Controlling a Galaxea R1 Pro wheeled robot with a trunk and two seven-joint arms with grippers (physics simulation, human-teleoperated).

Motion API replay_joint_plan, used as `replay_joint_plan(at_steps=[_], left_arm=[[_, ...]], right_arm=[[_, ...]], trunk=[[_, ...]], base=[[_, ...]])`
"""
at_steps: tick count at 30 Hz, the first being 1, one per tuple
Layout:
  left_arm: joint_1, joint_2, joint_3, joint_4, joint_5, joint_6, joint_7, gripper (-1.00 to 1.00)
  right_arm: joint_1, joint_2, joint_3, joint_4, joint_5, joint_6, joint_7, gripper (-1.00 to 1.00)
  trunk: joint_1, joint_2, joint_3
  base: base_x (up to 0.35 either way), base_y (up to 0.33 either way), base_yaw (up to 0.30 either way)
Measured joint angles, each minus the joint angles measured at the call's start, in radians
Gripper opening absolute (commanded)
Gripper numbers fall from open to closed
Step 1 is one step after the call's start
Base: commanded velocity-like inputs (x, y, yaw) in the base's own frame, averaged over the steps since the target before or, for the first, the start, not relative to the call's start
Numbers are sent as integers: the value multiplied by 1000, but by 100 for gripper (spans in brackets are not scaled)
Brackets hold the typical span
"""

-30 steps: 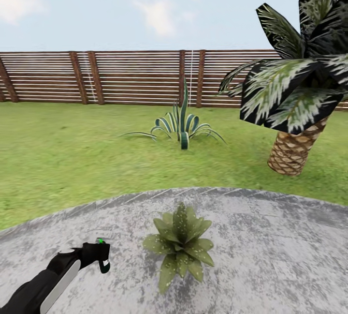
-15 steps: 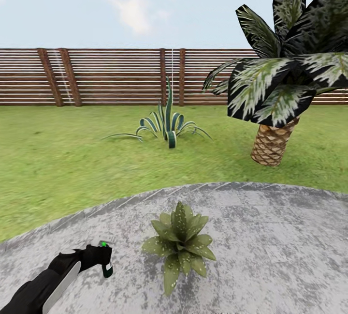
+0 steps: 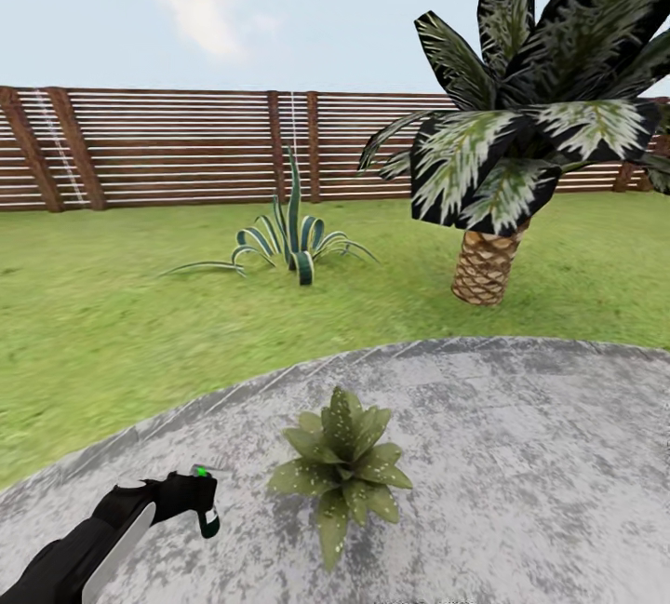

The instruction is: Pick up the pesticide atomizer in the garden and spray insectifuge to fully cover both potted plants in the garden.

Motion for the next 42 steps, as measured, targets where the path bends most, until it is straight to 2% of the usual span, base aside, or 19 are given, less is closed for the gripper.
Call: replay_joint_plan(at_steps=[15,20,27,28,29,30,31,33,40,42], left_arm=[[-6,-3,-3,5,0,12,-27,-100],[-19,-17,-8,6,-1,54,-42,-100],[-21,-22,-3,5,-6,45,-30,-100],[-21,-27,-7,5,-3,45,-27,-100],[-21,-43,-12,5,0,46,-29,-100],[-21,-45,-16,5,-11,46,-30,-100],[-21,-49,-24,5,-40,45,-28,-100],[-21,-51,-27,6,-65,45,-28,-100],[-21,-51,-26,6,-79,51,-41,-100],[-15,-45,-28,-128,-75,160,-51,-100]], right_arm=[[-3,0,1,1,1,-1,-1,100],[-3,0,0,0,0,0,0,100],[-3,-2,0,0,-1,1,0,100],[-4,-2,0,9,0,1,-6,100],[-5,-1,2,37,1,0,-39,100],[-6,-1,3,42,1,-1,-46,100],[-6,-1,3,47,3,-1,-53,100],[-6,-1,4,49,4,-2,-57,100],[-6,0,5,51,6,-3,-61,100],[-6,0,7,53,7,-3,-101,100]], trunk=[[0,0,0],[0,0,0],[0,0,0],[0,0,0],[0,0,0],[0,0,0],[0,0,0],[0,0,0],[0,0,0],[0,0,0]], base=[[35,331,-275],[151,314,-275],[10,19,-275],[0,0,-191],[0,0,-123],[0,0,-50],[0,0,-40],[0,134,-17],[3,269,-96],[31,167,-124]])
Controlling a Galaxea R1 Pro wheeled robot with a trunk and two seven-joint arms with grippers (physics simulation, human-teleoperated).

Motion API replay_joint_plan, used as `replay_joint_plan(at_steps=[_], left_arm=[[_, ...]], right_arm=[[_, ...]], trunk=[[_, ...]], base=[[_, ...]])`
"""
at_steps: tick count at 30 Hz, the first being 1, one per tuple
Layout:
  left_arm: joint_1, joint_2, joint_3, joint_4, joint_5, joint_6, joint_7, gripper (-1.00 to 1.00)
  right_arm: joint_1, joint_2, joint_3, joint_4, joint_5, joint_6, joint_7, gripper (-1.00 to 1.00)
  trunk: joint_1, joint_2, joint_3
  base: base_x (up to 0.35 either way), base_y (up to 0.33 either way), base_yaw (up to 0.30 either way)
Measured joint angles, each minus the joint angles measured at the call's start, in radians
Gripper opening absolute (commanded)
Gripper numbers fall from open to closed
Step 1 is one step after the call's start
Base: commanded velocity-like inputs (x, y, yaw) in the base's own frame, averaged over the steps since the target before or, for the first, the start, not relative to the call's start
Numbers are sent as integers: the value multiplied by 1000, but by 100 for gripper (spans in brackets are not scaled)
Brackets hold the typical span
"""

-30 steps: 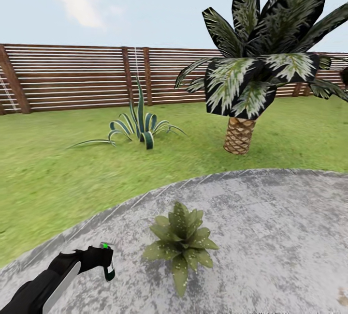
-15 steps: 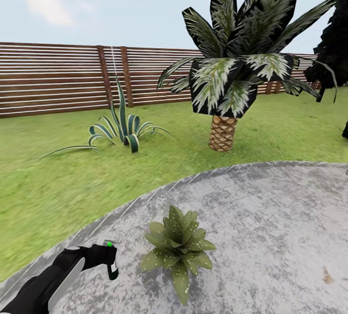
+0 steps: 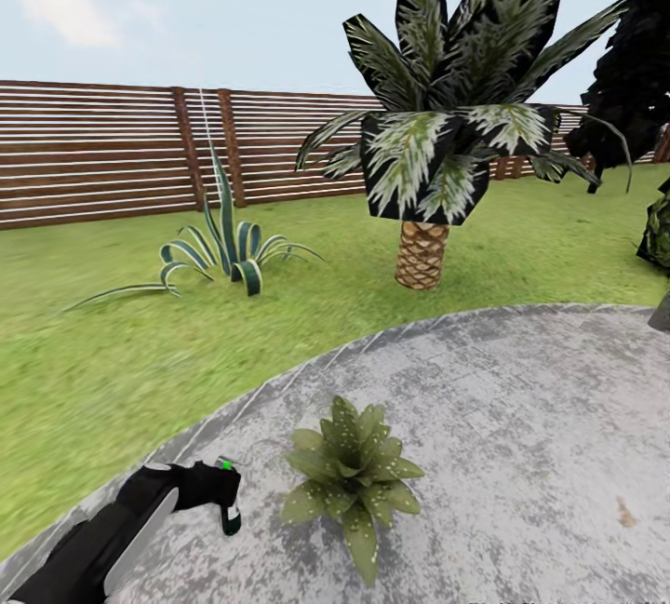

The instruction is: Pick up the pesticide atomizer in the garden and spray insectifuge to fully cover both potted plants in the garden.

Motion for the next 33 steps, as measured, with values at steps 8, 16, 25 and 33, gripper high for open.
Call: replay_joint_plan(at_steps=[8,16,25,33], left_arm=[[-48,-81,-101,-335,13,358,159,-100],[-145,-137,-111,-183,25,358,164,-100],[-186,-166,-114,-20,26,359,153,-100],[-222,-207,-143,107,29,359,115,-100]], right_arm=[[0,1,7,0,-1,-3,-24,100],[0,1,4,0,-1,-3,-29,100],[0,1,7,0,0,-3,-46,100],[0,1,7,0,0,-3,-47,100]], trunk=[[0,0,0],[0,0,0],[0,0,0],[0,0,0]], base=[[2,11,-8],[0,0,0],[0,0,0],[0,0,-8]])
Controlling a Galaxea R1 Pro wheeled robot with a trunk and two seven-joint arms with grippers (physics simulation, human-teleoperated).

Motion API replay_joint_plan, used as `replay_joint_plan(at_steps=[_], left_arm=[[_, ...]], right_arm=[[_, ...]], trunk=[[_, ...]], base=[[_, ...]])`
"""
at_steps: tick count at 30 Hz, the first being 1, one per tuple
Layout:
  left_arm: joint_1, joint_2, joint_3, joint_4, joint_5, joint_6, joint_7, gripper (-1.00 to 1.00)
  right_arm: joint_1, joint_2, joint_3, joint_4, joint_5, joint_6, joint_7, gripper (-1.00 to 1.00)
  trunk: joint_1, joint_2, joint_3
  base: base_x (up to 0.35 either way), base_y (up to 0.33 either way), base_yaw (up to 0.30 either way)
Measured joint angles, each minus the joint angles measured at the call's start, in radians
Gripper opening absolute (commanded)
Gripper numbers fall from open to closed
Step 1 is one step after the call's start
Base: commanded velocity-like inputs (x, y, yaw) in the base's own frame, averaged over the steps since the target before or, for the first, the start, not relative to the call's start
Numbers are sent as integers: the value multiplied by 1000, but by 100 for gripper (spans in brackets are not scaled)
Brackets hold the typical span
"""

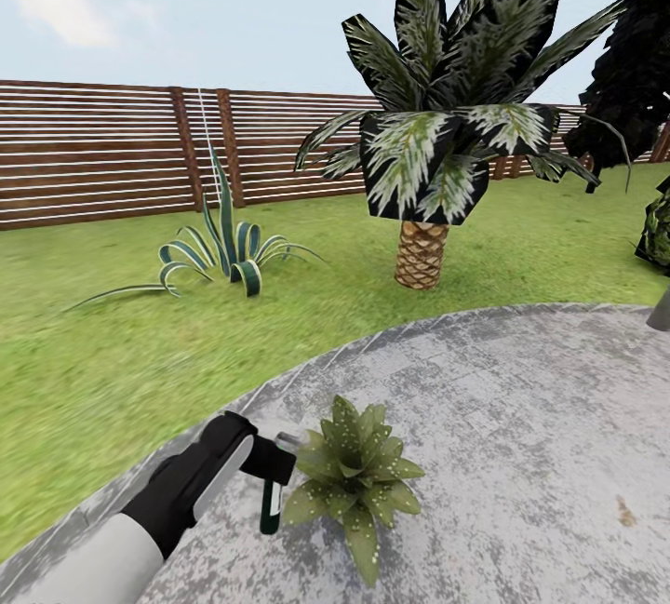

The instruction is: Pick up the pesticide atomizer in the garden and spray insectifuge to fully cover both potted plants in the garden.

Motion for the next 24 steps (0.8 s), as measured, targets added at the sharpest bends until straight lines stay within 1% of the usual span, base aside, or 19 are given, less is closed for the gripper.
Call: replay_joint_plan(at_steps=[5,9,11,15,19,24], left_arm=[[1,-1,-9,2,-2,0,-1,-100],[4,-1,-7,27,-4,0,6,-100],[-14,-15,-2,85,-1,0,4,-100],[-33,-46,2,152,-5,0,1,-100],[-36,-55,3,164,-11,0,6,-100],[-36,-59,3,167,-21,-1,11,-100]], right_arm=[[0,0,-1,0,0,1,0,100],[0,0,0,0,-1,-2,0,100],[0,0,0,0,-1,-4,0,100],[0,0,-2,0,-1,-3,-1,100],[0,0,-1,0,-1,-3,-1,100],[0,0,-2,-1,-1,-1,0,100]], trunk=[[0,0,0],[0,0,0],[0,0,0],[0,0,0],[0,0,0],[0,0,0]], base=[[0,0,-165],[0,0,-37],[0,0,-7],[0,0,-2],[0,-11,0],[0,-200,0]])
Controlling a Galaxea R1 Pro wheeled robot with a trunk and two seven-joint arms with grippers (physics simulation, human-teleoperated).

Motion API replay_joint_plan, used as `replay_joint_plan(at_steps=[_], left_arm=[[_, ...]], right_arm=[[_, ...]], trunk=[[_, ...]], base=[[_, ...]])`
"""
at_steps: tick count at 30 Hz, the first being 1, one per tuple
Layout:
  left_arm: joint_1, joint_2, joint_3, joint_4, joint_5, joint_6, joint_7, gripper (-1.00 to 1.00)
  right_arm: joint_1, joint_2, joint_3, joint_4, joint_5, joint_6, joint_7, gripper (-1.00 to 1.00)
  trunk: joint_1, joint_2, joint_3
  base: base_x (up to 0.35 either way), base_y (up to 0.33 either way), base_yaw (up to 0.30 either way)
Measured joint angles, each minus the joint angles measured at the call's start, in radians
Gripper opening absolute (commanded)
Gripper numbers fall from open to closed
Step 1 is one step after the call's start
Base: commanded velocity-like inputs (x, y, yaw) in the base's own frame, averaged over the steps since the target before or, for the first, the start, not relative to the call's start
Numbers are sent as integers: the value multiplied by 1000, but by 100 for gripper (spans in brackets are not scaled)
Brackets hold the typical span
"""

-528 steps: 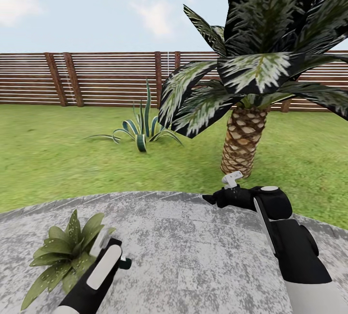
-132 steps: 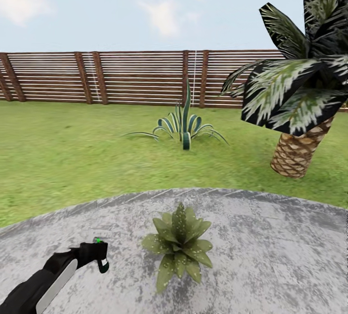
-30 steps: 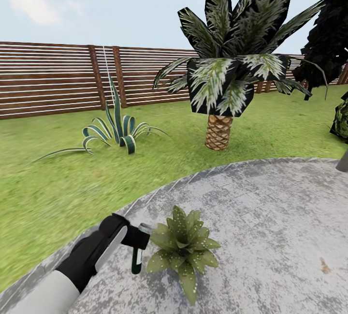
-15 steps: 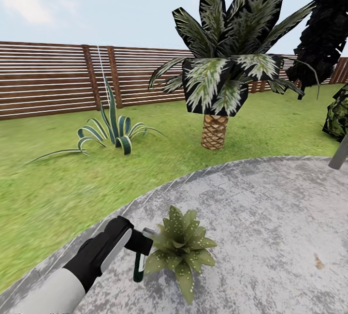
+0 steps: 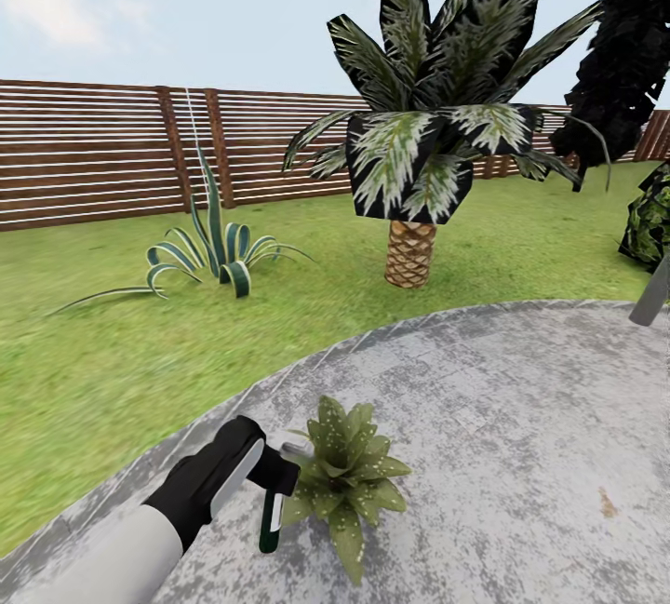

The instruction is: Pick up the pesticide atomizer in the garden and spray insectifuge to fully cover both potted plants in the garden.

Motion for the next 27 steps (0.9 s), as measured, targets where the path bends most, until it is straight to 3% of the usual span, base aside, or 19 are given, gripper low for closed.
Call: replay_joint_plan(at_steps=[6,8,11,15,21,27], left_arm=[[-2,0,5,12,-2,0,2,-100],[-23,-1,42,74,-9,0,2,-100],[-44,-5,61,120,2,1,2,-100],[-65,-10,65,152,5,1,1,-100],[-137,-50,65,274,9,0,7,-100],[-144,-53,65,300,8,0,1,-100]], right_arm=[[0,0,0,1,1,1,0,100],[0,0,0,1,0,1,0,100],[0,0,-1,1,0,1,0,100],[0,1,-1,1,0,1,0,100],[0,2,0,1,0,1,1,100],[0,2,0,1,0,1,1,100]], trunk=[[0,0,0],[0,0,0],[0,0,0],[0,0,0],[0,0,0],[0,0,0]], base=[[0,-39,0],[0,-2,0],[0,0,0],[0,0,0],[0,0,0],[0,0,0]])
